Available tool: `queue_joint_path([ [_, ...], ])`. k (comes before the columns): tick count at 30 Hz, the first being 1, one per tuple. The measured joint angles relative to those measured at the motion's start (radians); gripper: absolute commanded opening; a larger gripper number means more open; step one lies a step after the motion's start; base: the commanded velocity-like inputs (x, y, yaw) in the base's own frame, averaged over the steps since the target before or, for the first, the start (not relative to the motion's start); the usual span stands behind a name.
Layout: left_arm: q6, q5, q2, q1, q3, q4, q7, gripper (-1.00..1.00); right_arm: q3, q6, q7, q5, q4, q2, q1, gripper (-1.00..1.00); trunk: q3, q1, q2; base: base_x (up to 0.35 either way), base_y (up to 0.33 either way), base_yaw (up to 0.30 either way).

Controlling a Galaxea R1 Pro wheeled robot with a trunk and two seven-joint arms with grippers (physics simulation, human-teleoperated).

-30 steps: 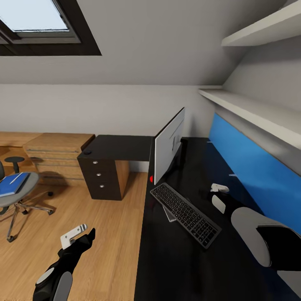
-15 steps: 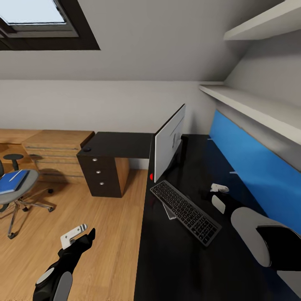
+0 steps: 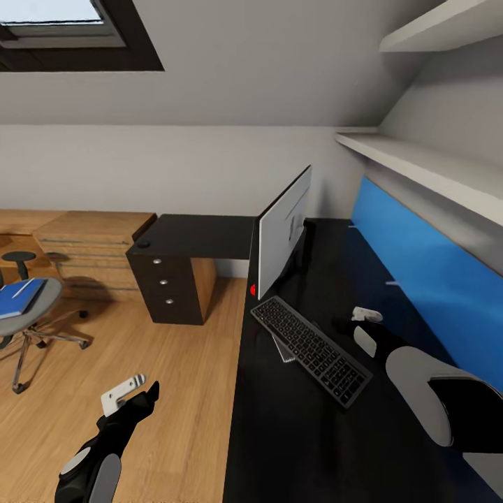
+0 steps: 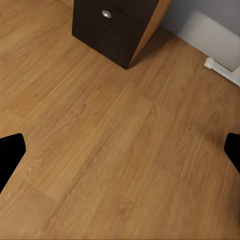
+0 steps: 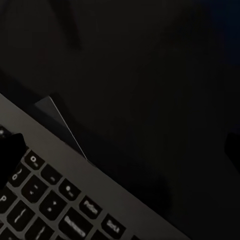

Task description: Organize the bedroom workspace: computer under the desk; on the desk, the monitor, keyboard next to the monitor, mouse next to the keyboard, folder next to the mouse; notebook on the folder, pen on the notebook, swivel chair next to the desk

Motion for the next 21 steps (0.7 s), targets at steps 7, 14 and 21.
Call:
queue_joint_path([
  [7, 0.0, 0.0, 0.0, 0.0, 0.0, 0.0, 0.0, 1.0, 0.0, -0.002, 0.0, 0.0, 0.0, 0.0, 0.001, 1.0, -0.024, 0.015, -0.028, 0.0, 0.0, 0.0],
  [14, 0.0, 0.0, 0.0, 0.0, -0.001, 0.0, 0.0, 1.0, 0.0, -0.002, 0.0, 0.0, 0.0, 0.0, 0.001, 1.0, -0.034, 0.015, -0.028, 0.0, 0.0, 0.0],
  [21, 0.0, 0.0, 0.0, 0.0, 0.0, 0.0, 0.0, 1.0, 0.0, -0.003, 0.0, 0.0, 0.0, 0.0, 0.001, 1.0, -0.045, 0.015, -0.028, 0.0, 0.0, 0.0],
])
